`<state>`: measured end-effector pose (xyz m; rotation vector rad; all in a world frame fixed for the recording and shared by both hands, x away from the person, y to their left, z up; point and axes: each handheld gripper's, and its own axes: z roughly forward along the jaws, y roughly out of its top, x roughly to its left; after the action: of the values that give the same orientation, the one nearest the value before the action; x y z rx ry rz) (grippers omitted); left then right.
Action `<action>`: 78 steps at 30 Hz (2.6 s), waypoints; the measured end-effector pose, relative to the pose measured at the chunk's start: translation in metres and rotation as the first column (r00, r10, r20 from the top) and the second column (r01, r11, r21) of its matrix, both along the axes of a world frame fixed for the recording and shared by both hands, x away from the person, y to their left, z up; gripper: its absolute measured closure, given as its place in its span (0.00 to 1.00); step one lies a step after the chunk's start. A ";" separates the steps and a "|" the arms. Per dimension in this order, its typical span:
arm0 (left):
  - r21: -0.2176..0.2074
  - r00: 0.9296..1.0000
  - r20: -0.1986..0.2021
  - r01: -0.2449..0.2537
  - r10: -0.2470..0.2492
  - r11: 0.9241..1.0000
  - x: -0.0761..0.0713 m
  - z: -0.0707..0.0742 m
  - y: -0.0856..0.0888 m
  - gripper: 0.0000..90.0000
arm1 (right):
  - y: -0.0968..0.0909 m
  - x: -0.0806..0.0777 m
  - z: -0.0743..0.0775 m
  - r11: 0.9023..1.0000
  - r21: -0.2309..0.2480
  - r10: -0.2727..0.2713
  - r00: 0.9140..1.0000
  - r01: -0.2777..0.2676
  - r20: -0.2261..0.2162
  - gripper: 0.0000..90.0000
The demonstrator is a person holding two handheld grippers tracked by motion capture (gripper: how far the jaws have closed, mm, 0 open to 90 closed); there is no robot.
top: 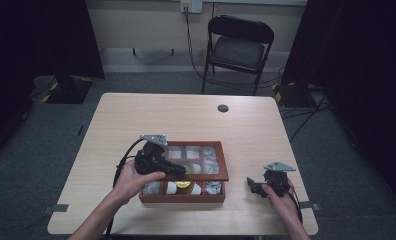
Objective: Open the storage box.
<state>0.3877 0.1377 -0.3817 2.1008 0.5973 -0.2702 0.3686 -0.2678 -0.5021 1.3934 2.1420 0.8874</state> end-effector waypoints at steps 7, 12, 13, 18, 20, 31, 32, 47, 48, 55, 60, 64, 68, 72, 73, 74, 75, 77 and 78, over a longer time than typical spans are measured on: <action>-0.011 1.000 -0.008 -0.006 0.006 1.000 0.004 0.004 0.001 0.90 | 0.000 0.000 0.000 1.000 0.000 0.000 1.000 0.000 0.000 0.12; 0.005 1.000 -0.009 -0.006 0.006 1.000 0.006 0.009 0.000 0.90 | 0.000 0.000 0.000 1.000 0.000 0.000 1.000 0.000 0.000 0.12; 0.009 1.000 -0.013 -0.003 0.003 1.000 0.006 0.010 -0.001 0.90 | 0.000 0.000 0.000 1.000 0.000 0.000 1.000 0.000 0.000 0.12; 0.003 1.000 -0.007 -0.006 0.006 1.000 0.007 0.012 0.000 0.90 | 0.000 0.000 0.000 1.000 0.000 0.000 1.000 0.000 0.000 0.12; -0.003 1.000 -0.012 -0.006 0.006 1.000 0.008 0.012 0.000 0.90 | 0.000 0.000 0.000 1.000 0.000 0.000 1.000 0.000 -0.001 0.12; -0.008 1.000 0.002 -0.024 0.024 1.000 0.013 0.022 0.001 0.90 | 0.000 0.000 0.000 1.000 -0.001 0.001 1.000 -0.001 0.001 0.12; -0.010 1.000 -0.001 -0.022 0.022 1.000 0.014 0.023 0.001 0.90 | 0.000 0.000 0.000 1.000 -0.001 0.001 1.000 -0.001 0.002 0.12; -0.040 0.999 -0.008 -0.042 0.042 0.998 0.024 0.033 0.004 0.90 | 0.000 0.000 0.000 1.000 0.000 0.000 1.000 0.000 0.000 0.12; -0.049 0.999 -0.010 -0.049 0.049 0.998 0.025 0.033 0.005 0.90 | 0.000 0.000 0.000 1.000 0.000 0.000 1.000 0.000 0.000 0.12; -0.051 0.998 -0.007 -0.058 0.058 0.997 0.026 0.035 0.006 0.90 | 0.000 0.000 0.000 1.000 0.000 0.000 1.000 0.000 0.000 0.12; -0.052 0.998 -0.006 -0.060 0.060 0.997 0.030 0.040 0.006 0.90 | 0.000 0.000 0.000 1.000 -0.001 0.001 1.000 -0.001 0.002 0.12; -0.058 0.998 -0.004 -0.070 0.070 0.996 0.032 0.042 0.006 0.90 | 0.000 0.000 0.000 1.000 0.000 0.001 1.000 -0.001 0.002 0.12; -0.054 0.998 0.004 -0.069 0.069 0.996 0.033 0.044 0.006 0.90 | 0.000 0.000 0.000 1.000 -0.001 0.002 1.000 -0.002 0.002 0.12; -0.068 0.997 0.006 -0.079 0.080 0.994 0.035 0.046 0.007 0.90 | 0.000 0.000 0.000 1.000 -0.001 0.002 1.000 -0.002 0.001 0.12; -0.067 0.997 0.007 -0.076 0.077 0.995 0.035 0.046 0.007 0.90 | 0.000 0.000 0.000 1.000 -0.001 0.002 1.000 -0.002 0.002 0.12; -0.067 0.997 0.006 -0.078 0.078 0.995 0.035 0.046 0.007 0.90 | 0.000 0.000 0.000 1.000 -0.001 0.001 1.000 -0.001 0.001 0.12; -0.068 0.997 0.005 -0.080 0.080 0.995 0.035 0.046 0.007 0.90 | 0.000 0.000 0.000 1.000 -0.001 0.001 1.000 -0.001 0.001 0.12; -0.071 0.996 0.003 -0.086 0.086 0.994 0.036 0.046 0.007 0.90 | 0.000 0.000 0.000 1.000 -0.001 0.001 1.000 -0.001 0.001 0.12; -0.071 0.996 0.004 -0.085 0.085 0.994 0.037 0.047 0.008 0.90 | 0.000 0.000 0.000 1.000 -0.002 0.001 1.000 -0.001 0.001 0.12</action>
<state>0.4245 0.1453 -0.3349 2.0020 0.6617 -0.2325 0.3689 -0.2678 -0.5021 1.3909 2.1423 0.8865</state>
